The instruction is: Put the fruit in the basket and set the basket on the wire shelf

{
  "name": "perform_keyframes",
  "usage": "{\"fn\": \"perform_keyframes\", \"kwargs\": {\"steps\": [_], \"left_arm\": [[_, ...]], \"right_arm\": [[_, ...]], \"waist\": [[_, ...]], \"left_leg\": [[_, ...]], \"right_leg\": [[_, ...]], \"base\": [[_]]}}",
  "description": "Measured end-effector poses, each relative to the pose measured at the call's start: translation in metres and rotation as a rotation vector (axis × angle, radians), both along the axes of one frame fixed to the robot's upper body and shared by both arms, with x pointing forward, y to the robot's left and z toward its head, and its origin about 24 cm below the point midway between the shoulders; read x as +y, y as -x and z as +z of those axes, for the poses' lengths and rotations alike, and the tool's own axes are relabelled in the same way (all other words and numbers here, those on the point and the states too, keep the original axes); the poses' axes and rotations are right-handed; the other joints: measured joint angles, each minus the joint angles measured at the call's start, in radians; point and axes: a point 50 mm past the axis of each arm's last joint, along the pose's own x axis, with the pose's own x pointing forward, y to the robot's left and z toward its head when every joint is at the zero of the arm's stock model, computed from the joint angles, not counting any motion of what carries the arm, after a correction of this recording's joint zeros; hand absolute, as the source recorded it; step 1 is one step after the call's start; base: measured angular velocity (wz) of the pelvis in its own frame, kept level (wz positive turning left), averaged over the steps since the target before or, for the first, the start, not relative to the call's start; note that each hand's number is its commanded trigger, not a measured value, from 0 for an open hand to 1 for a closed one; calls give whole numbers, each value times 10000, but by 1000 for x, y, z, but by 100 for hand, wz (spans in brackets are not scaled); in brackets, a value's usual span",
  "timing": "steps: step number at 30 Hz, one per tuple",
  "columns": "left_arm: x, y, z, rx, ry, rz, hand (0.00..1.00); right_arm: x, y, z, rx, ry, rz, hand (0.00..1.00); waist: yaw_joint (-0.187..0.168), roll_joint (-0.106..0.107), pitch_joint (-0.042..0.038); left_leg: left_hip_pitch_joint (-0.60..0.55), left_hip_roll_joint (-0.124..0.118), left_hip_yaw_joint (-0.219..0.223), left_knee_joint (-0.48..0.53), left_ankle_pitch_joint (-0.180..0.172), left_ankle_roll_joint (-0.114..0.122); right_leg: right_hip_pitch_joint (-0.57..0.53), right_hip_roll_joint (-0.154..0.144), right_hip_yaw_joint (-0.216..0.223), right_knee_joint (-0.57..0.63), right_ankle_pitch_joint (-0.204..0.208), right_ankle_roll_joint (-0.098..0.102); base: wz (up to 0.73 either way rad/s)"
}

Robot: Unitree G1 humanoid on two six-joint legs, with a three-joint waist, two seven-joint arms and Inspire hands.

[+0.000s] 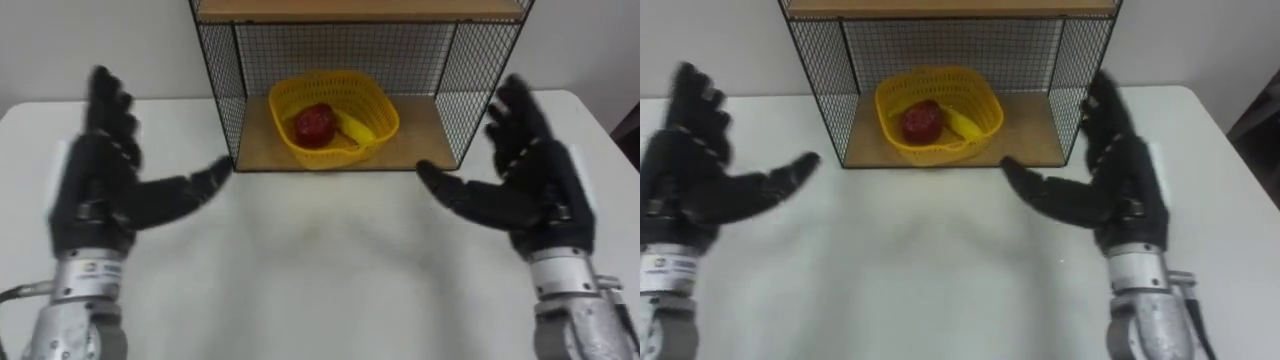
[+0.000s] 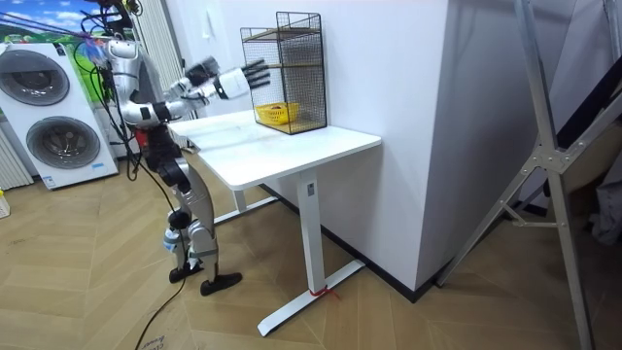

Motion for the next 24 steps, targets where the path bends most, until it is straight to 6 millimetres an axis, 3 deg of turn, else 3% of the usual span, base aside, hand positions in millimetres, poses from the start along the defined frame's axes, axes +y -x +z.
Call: {"fn": "perform_keyframes", "kwargs": {"steps": [1, 3, 7, 8, 12, 16, 19, 21, 22, 24], "left_arm": [[7, 5, 10, -573, -244, 624, 0], [31, 28, 45, -2998, -577, 2907, 0], [59, 64, 76, -5407, -1315, 5976, 0], [64, 72, 86, -6089, -1506, 6604, 0], [77, 106, 112, -8132, -2288, 8795, 0], [99, 132, 128, -9127, -2145, 10176, 0], [139, 150, 123, -8246, -1293, 12121, 0], [182, 170, 115, -7360, 371, 13786, 0], [193, 176, 112, -7212, 955, 14161, 0], [234, 195, 94, -6278, 3595, 15670, 0]], "right_arm": [[-6, 3, 9, -397, 242, -453, 0], [-28, 18, 45, -2147, 1192, -2175, 0], [-56, 36, 96, -4307, 3291, -4741, 0], [-64, 42, 111, -5087, 3707, -5558, 0], [-87, 74, 158, -7480, 4702, -7964, 0], [-117, 104, 171, -8334, 4680, -10419, 0], [-154, 129, 169, -7911, 4218, -12753, 0], [-190, 153, 163, -7092, 3139, -14770, 0], [-197, 158, 163, -7035, 2683, -15199, 0], [-229, 182, 158, -6815, 775, -17066, 0]], "waist": [[31, 12, -7], [213, 49, -36], [422, 35, -46], [429, -25, -96], [431, -293, -77], [390, -477, -92], [400, -523, -97], [372, -518, -146], [363, -501, -174], [266, -411, -242]], "left_leg": [[-13, 4, 3, -1, -2, -3], [-50, 4, 55, 19, 1, -5], [2, -27, 98, 39, 1, -2], [-33, -42, 89, 84, 0, -3], [-115, -46, -65, 131, -12, -19], [-63, -11, -121, 154, -70, -67], [-37, -11, -109, 169, -122, -66], [-257, -13, -101, 401, -318, -60], [-322, -13, -95, 491, -353, -66], [-393, -29, -71, 593, -428, -36]], "right_leg": [[-16, 5, -2, -5, -6, -3], [-109, 14, -11, 22, -7, -6], [-174, -18, 42, 219, -184, 22], [-250, -49, 40, 311, -273, 32], [-307, -121, -85, 412, -420, 88], [-289, -140, -144, 558, -489, -28], [-304, -145, -126, 683, -556, -34], [-529, -148, -75, 946, -710, 24], [-575, -147, -63, 980, -709, 6], [-653, -167, -51, 1084, -731, -4]], "base": [[0], [-5], [-2], [10], [10], [5], [-1], [-6], [-9], [0]]}}
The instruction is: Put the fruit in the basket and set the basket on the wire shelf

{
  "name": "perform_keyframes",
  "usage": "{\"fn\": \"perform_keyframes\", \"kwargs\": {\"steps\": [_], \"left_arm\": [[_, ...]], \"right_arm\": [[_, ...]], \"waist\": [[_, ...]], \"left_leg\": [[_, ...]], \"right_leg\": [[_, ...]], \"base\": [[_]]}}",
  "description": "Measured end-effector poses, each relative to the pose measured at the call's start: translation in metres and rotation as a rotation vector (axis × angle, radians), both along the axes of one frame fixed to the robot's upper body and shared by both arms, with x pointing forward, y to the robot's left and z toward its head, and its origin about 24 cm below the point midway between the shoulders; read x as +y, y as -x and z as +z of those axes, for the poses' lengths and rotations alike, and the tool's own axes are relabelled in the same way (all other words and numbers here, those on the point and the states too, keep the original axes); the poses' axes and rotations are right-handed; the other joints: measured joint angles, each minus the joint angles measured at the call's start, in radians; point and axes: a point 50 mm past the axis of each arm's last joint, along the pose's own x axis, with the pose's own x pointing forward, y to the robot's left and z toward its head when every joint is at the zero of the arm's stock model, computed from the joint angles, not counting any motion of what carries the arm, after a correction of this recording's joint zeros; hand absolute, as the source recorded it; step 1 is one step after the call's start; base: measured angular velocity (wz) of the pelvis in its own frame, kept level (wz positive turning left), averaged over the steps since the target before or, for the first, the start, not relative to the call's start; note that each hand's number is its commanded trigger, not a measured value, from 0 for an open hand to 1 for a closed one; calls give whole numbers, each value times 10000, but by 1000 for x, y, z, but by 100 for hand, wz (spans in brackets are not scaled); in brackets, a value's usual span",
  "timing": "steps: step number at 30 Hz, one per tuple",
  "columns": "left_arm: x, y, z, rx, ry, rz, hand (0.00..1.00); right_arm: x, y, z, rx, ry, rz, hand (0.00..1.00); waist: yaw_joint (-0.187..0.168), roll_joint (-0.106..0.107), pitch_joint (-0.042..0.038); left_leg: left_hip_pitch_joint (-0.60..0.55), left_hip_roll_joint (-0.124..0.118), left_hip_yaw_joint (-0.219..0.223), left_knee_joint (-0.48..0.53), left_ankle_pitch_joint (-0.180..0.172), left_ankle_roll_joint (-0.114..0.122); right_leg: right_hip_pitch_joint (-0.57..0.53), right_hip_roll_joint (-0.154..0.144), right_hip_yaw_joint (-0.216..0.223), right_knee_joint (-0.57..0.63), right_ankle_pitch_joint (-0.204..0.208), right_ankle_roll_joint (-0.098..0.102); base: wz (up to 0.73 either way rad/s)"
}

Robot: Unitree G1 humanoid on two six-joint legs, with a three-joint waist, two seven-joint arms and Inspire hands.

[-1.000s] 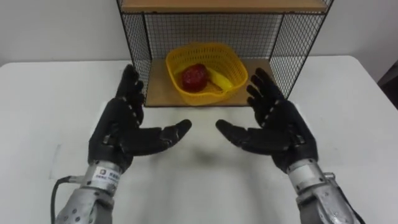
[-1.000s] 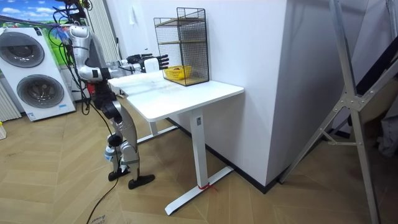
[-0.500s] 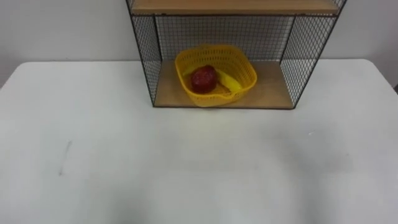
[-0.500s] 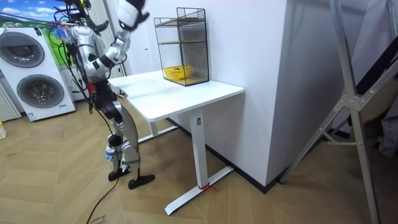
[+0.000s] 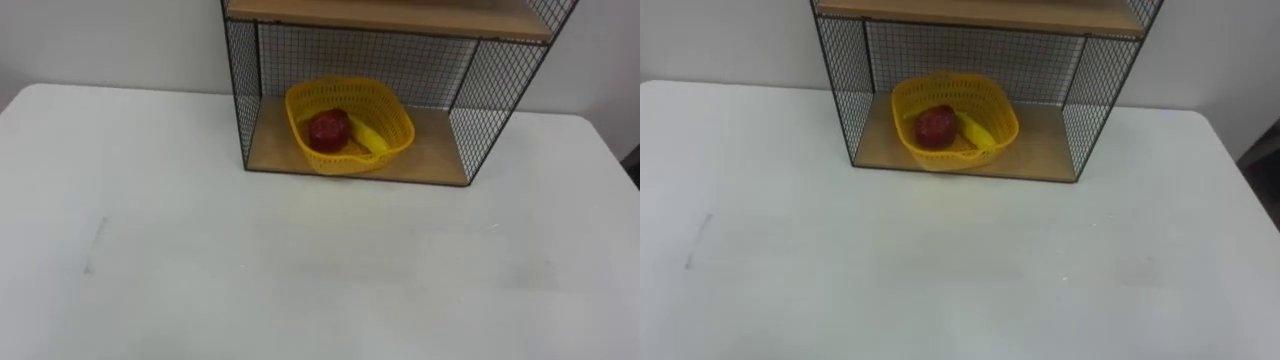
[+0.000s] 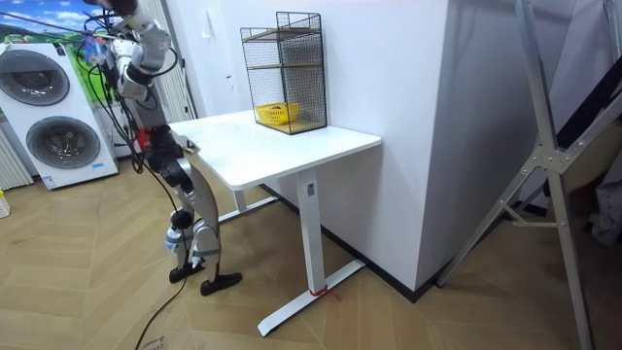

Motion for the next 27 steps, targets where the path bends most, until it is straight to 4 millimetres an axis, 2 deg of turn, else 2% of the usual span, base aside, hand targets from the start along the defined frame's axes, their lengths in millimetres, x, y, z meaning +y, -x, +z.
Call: {"fn": "perform_keyframes", "kwargs": {"steps": [1, 2, 3, 4, 6, 7, 8, 9, 10, 12, 13, 15, 16, 18, 19, 21, 22, 24, 25, 27], "left_arm": [[9, 4, -5, -94, 633, 218, 0], [25, 15, -19, -137, 2012, 844, 0], [35, 28, -34, -190, 3298, 1495, 0], [37, 35, -42, -198, 3884, 1797, 0], [37, 58, -76, -530, 5786, 2798, 0], [35, 62, -82, -704, 6143, 2999, 0], [32, 71, -96, -985, 6863, 3344, 0], [28, 82, -108, -1124, 7516, 3778, 0], [25, 86, -113, -1147, 7760, 3983, 0], [12, 104, -135, -741, 8568, 4616, 0], [7, 110, -144, -500, 8777, 4724, 0], [-33, 141, -195, 264, 10158, 5100, 0], [-45, 147, -210, 371, 10617, 5129, 0], [-105, 161, -267, 674, 12659, 4984, 0], [-120, 161, -280, 667, 13176, 4871, 0], [-168, 153, -318, 674, 14755, 4083, 0], [-178, 150, -325, 965, 15130, 3760, 0], [-206, 135, -347, 2714, 16592, 1825, 0], [-209, 131, -351, 3294, 16941, 1218, 0], [-210, 106, -363, 5711, 17632, -1450, 0]], "right_arm": [[-9, 5, -3, -244, -564, -264, 0], [-27, 15, -14, -578, -1901, -804, 0], [-40, 28, -28, -805, -3211, -1314, 0], [-45, 36, -37, -860, -3873, -1634, 0], [-50, 79, -76, -1613, -6156, -2795, 0], [-48, 91, -85, -1829, -6633, -3140, 0], [-42, 115, -104, -2344, -7460, -3809, 0], [-32, 138, -122, -2778, -8079, -4398, 0], [-26, 149, -132, -2919, -8360, -4677, 0], [17, 201, -182, -2882, -9715, -5943, 0], [31, 212, -197, -2813, -10158, -6263, 0], [98, 240, -262, -2342, -12545, -7331, 0], [115, 241, -277, -2144, -13235, -7467, 0], [174, 228, -331, -980, -16013, -7134, 0], [186, 223, -342, -767, -16633, -6965, 0], [219, 199, -372, 141, -18714, -5746, 0], [225, 195, -377, 689, -19206, -5263, 0], [231, 171, -393, 3393, -20814, -2941, 0], [230, 164, -396, 4242, -21082, -2256, 0], [223, 127, -409, 7596, -21562, 490, 0]], "waist": [[-22, -9, -17], [-78, 41, -79], [-172, 59, -92], [-195, 66, -90], [-205, 61, -83], [-204, 84, -101], [-169, 138, -135], [-132, 188, -132], [-106, 208, -131], [182, 204, -135], [240, 209, -134], [348, 226, -124], [392, 225, -124], [283, 178, -119], [246, 155, -123], [131, 56, -127], [129, 28, -124], [144, -15, -116], [161, -23, -111], [246, -72, -64]], "left_leg": [[-25, -10, 1, 28, -9, 5], [-132, -38, 6, 135, -52, 23], [-282, -55, -10, 287, -128, 46], [-323, -66, -9, 332, -148, 55], [-373, -90, -88, 342, -169, 90], [-380, -92, -110, 344, -175, 99], [-433, -98, -205, 373, -198, 113], [-455, -88, -200, 431, -240, 112], [-458, -79, -216, 464, -271, 111], [-458, 21, -207, 492, -346, 85], [-455, 41, -188, 492, -366, 75], [-424, 100, -85, 483, -426, 8], [-411, 114, -27, 490, -430, 15], [-414, 144, 101, 519, -477, 18], [-412, 139, 123, 530, -490, 39], [-336, 138, 155, 595, -498, 60], [-287, 143, 154, 593, -484, 43], [-124, 155, 121, 597, -466, 51], [-99, 155, 121, 593, -460, 61], [38, 133, 54, 587, -426, 107]], "right_leg": [[-18, -18, -3, 29, -11, 6], [-136, -6, 8, 179, -54, 8], [-257, -35, 11, 296, -93, 21], [-305, -75, 10, 336, -100, 24], [-317, -116, -119, 329, -103, 44], [-313, -127, -161, 330, -104, 45], [-315, -128, -196, 317, -115, 62], [-319, -119, -186, 316, -126, 77], [-315, -114, -199, 318, -141, 78], [-307, -116, -240, 334, -164, 50], [-319, -117, -222, 322, -171, 40], [-336, -11, -10, 303, -204, 30], [-344, 18, 54, 307, -203, 28], [-360, 42, 183, 281, -179, 95], [-355, 32, 197, 287, -189, 130], [-196, 27, 208, 186, -75, 149], [-113, 37, 207, 112, -17, 128], [221, 50, 175, -203, 166, 162], [277, 48, 166, -261, 217, 159], [567, 46, 123, -559, 416, 181]], "base": [[3], [0], [0], [5], [9], [11], [8], [6], [0], [-4], [-11], [-13], [-20], [-18], [-5], [-2], [0], [6], [7], [7]]}}
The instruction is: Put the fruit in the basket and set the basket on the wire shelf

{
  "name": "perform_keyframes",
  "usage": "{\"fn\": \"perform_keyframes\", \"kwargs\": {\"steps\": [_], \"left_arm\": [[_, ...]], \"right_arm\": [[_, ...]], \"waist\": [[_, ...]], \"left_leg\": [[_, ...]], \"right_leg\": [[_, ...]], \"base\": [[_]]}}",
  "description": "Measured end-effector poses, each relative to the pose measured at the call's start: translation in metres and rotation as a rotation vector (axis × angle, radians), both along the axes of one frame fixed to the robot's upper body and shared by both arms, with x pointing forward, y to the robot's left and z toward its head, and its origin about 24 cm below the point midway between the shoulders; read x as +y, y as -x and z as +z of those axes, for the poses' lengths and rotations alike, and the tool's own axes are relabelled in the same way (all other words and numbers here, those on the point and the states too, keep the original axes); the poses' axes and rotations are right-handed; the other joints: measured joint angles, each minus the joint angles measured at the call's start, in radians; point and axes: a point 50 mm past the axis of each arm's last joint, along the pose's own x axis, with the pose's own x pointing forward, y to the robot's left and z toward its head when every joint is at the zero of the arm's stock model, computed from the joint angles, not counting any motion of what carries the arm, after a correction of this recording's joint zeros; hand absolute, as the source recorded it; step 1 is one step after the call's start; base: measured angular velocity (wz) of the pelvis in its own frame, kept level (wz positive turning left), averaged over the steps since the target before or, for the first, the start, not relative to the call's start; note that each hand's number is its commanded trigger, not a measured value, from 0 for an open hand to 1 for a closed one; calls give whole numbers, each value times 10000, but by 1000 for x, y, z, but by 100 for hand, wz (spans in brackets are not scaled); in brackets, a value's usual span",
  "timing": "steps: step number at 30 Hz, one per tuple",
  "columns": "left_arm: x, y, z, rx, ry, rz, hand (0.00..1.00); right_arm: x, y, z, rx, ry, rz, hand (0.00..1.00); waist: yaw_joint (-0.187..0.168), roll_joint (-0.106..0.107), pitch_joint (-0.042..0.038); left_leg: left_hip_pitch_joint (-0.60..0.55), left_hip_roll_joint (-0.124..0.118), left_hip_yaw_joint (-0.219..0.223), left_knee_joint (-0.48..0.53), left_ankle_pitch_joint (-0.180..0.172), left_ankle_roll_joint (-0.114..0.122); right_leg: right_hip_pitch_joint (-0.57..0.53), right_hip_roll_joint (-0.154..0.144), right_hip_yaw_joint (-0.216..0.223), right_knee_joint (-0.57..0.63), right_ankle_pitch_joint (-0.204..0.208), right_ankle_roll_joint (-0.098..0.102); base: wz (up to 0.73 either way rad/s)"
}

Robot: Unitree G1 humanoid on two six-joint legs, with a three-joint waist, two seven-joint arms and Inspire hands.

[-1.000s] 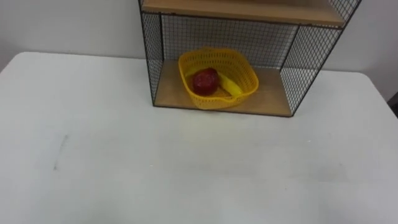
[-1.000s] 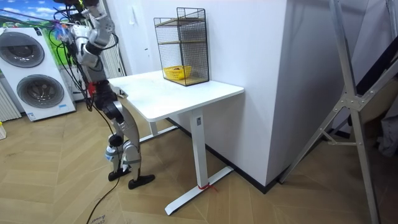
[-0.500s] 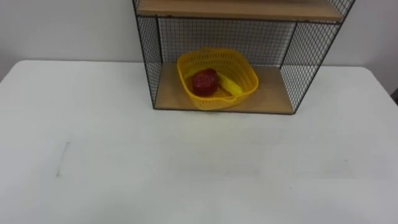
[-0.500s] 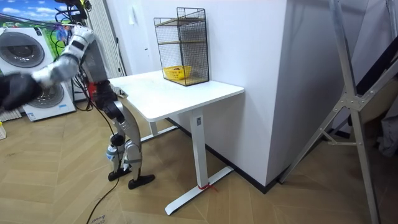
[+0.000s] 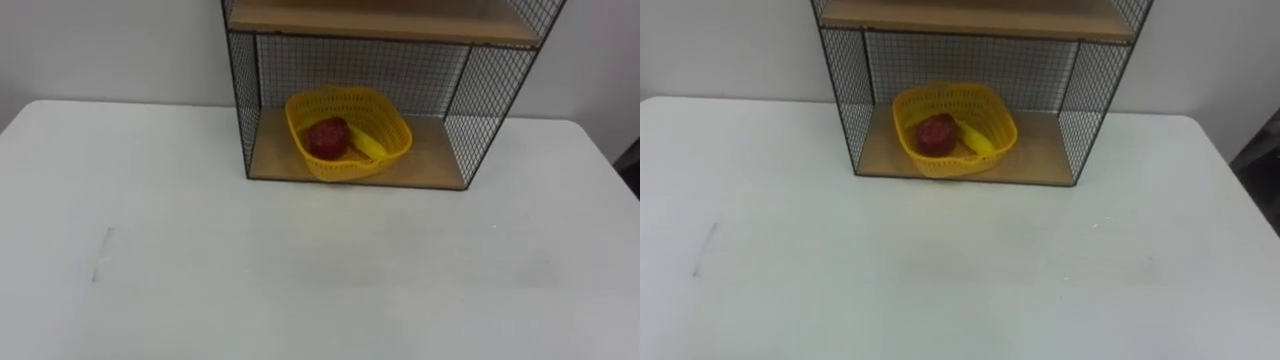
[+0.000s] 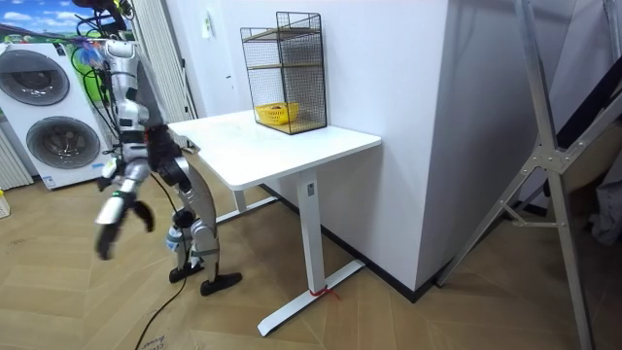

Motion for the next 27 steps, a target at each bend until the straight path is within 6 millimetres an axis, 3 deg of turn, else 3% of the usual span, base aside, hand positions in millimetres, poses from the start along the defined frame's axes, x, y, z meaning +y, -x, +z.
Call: {"fn": "perform_keyframes", "kwargs": {"steps": [3, 6, 9, 12, 16, 19, 22, 23, 27], "left_arm": [[0, -31, -13, -492, 1620, -3264, 0], [-6, -59, -22, -1189, 2885, -5329, 0], [-10, -85, -28, -1674, 3687, -6620, 0], [-12, -109, -31, -2296, 3994, -7408, 0], [-12, -116, -31, -2868, 4119, -7566, 0], [-14, -118, -32, -3072, 4248, -7629, 0], [-16, -117, -32, -3100, 4420, -7589, 0], [-16, -120, -33, -3222, 4492, -7629, 0], [-13, -127, -32, -3465, 4561, -7847, 0]], "right_arm": [[-12, -48, -10, -608, -1152, 2931, 0], [-19, -94, -16, -1843, -1481, 4056, 0], [-17, -129, -20, -3121, -1967, 4656, 0], [-14, -147, -21, -3643, -2606, 5826, 0], [-14, -152, -21, -4100, -3015, 6408, 0], [-10, -146, -23, -4102, -3226, 6343, 0], [-6, -133, -25, -4040, -3403, 5997, 0], [-5, -129, -25, -4055, -3524, 5917, 0], [-2, -122, -26, -3948, -3738, 5889, 0]], "waist": [[25, 47, 36], [68, 45, 92], [-181, 70, 209], [-122, 76, 310], [-144, 125, 349], [-141, 125, 373], [-364, 93, 378], [-378, 130, 350], [-423, 78, 377]], "left_leg": [[271, -41, -89, -115, 57, 83], [465, -116, 13, -337, 171, 194], [419, -127, -138, -362, 208, 255], [536, -128, -92, -652, 308, 225], [645, -104, -21, -920, 337, 204], [640, -80, -34, -1025, 338, 198], [676, -92, -192, -1031, 338, 199], [705, -93, -136, -1047, 338, 199], [749, -90, 14, -1070, 336, 203]], "right_leg": [[454, -18, -88, -376, 195, 63], [543, -19, -59, -393, 242, 119], [629, -44, -258, -569, 306, 139], [570, -1, -224, -576, 290, 122], [576, 103, -186, -698, 243, 84], [515, 138, -187, -703, 165, 86], [574, 101, -334, -697, 62, 125], [588, 100, -331, -698, 53, 136], [587, 84, -284, -698, 50, 141]], "base": [[12], [-3], [11], [-4], [-9], [-1], [14], [0], [-7]]}}
